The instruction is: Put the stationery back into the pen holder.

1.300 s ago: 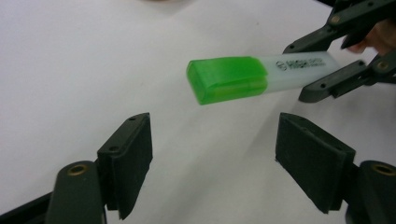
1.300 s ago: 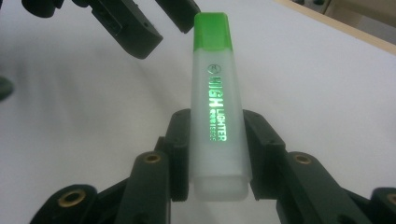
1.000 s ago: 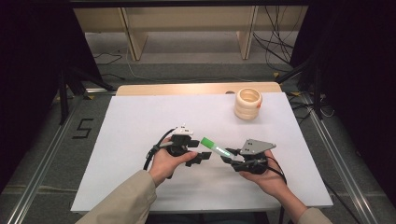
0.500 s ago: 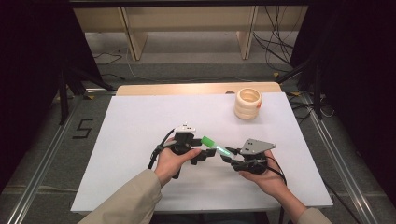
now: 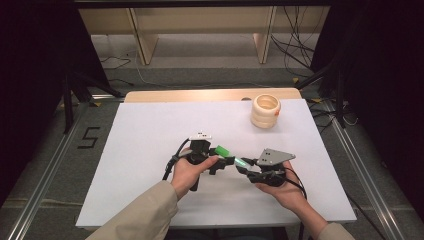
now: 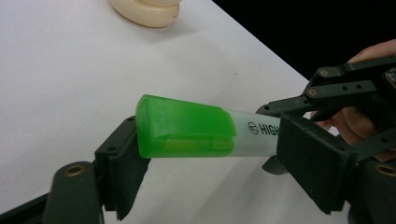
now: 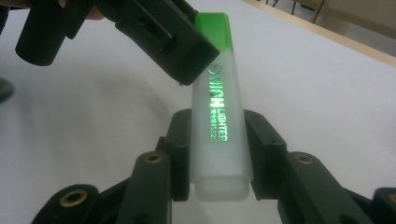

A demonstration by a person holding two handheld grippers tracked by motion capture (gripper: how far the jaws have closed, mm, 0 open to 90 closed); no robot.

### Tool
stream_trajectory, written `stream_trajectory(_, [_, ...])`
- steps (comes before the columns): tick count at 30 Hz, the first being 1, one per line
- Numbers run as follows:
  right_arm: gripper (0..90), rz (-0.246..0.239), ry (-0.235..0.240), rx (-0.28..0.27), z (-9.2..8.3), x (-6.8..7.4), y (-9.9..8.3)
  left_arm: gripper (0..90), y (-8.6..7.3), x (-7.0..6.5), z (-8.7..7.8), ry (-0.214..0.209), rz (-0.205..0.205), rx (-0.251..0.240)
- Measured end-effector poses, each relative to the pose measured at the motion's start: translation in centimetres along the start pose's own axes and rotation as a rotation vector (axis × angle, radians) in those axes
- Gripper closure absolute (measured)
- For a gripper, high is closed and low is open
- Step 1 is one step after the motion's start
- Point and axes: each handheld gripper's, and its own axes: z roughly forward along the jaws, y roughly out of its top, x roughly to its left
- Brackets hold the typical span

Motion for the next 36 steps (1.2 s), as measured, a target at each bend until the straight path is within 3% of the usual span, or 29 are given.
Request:
stream_trajectory(7, [65.7,0.002,-0.011,0.0,0.0,0.0,-0.1,36.1,0.2,0.0,-0.1,0.015,-0.046,-0.054])
stream_trajectory(14, [65.4,-0.003,-0.026,0.017,0.2,0.0,-0.3,52.6,0.3,-0.3,-0.5,0.014,-0.054,-0.129])
stream_trajectory(15, [65.4,-0.005,-0.028,0.021,0.3,0.1,-0.3,55.6,0.3,-0.5,-0.7,-0.005,-0.065,-0.162])
stream_trajectory(22, [65.2,-0.013,-0.036,0.036,0.6,0.2,-0.3,68.0,0.1,-1.6,-0.8,-0.076,-0.058,-0.225])
stream_trajectory(23, [65.1,-0.013,-0.037,0.035,0.6,0.2,-0.3,69.0,0.1,-2.0,-0.7,-0.092,-0.047,-0.243])
stream_trajectory(26, [64.8,-0.014,-0.038,0.035,0.7,0.3,-0.3,72.1,0.2,-2.3,-0.6,-0.106,-0.02,-0.238])
stream_trajectory(27, [62.8,-0.009,-0.037,0.034,0.7,0.3,-0.3,72.5,0.1,-2.5,-0.5,-0.095,0.018,-0.236])
stream_trajectory(30, [58.1,-0.002,-0.041,0.036,0.7,0.3,-0.3,73.1,0.1,-2.7,-0.4,-0.095,0.028,-0.244])
stream_trajectory(31, [56.6,0.001,-0.042,0.037,0.7,0.3,-0.3,73.1,0.2,-2.7,-0.4,-0.086,0.055,-0.255])
stream_trajectory(34, [51.5,0.013,-0.051,0.037,0.7,0.2,-0.4,73.5,0.3,-2.7,-0.4,-0.074,0.081,-0.271])
stream_trajectory(36, [43.5,0.036,-0.063,0.036,0.6,0.0,-0.4,73.7,0.4,-2.5,-0.3,-0.045,0.123,-0.282])
